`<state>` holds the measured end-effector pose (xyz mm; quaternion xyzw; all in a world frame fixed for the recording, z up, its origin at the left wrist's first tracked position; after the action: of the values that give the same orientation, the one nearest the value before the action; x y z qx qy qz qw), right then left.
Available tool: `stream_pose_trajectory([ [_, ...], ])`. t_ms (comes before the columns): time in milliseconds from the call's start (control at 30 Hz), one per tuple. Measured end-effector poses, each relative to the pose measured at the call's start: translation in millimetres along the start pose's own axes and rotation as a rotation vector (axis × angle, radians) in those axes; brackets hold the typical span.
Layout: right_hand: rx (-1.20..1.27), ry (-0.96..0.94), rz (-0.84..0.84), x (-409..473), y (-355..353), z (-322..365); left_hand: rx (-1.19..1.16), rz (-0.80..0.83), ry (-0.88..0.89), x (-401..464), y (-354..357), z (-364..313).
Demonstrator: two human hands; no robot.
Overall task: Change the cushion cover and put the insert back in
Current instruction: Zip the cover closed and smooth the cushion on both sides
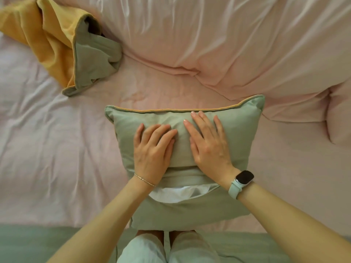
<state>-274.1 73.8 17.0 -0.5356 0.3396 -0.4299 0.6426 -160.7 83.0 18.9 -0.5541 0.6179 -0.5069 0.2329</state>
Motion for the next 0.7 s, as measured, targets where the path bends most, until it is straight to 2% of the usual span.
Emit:
stream_pose_trajectory([
  [100, 0.039, -0.068, 0.046, -5, -2, -1, -0.053, 0.104, 0.024, 9, -8, 1],
  [233, 0.225, -0.06, 0.021, 13, -33, -14, -0.278, 0.415, -0.102, 50, -10, 20],
  [300, 0.297, -0.065, 0.073, 33, -42, -24, -0.17, 0.575, -0.111, 68, -1, 25],
  [367, 0.379, -0.067, 0.213, 51, -42, -31, -0.075, 0.848, -0.17, 71, 20, 34],
  [400, 0.404, -0.047, 0.326, 57, -36, -34, -0.045, 0.992, -0.216, 66, 30, 39],
  [467, 0.323, 0.027, 0.594, 57, -16, -44, -0.027, 1.166, -0.264, 54, 39, 44],
  [533, 0.256, 0.095, 0.873, 46, 0, -53, -0.074, 1.242, -0.276, 43, 41, 43],
  [600, 0.338, 0.129, 1.101, 32, 10, -54, -0.111, 1.28, -0.258, 34, 38, 36],
  [667, 0.423, 0.152, 1.217, 19, 17, -53, -0.088, 1.274, -0.238, 27, 33, 29],
  [700, 0.405, 0.146, 1.223, 14, 17, -50, -0.058, 1.235, -0.236, 25, 31, 27],
])
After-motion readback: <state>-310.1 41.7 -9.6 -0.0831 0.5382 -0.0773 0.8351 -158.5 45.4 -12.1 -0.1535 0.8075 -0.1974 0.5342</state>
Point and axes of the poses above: each hand's wrist, its own x-axis towards the middle knuckle, its own y-axis out of the palm, z = x × y, the point moved 10 cm from there along x, towards the middle knuckle, and after that the axes turned 14 degrees about z, right-handed, at the moved point
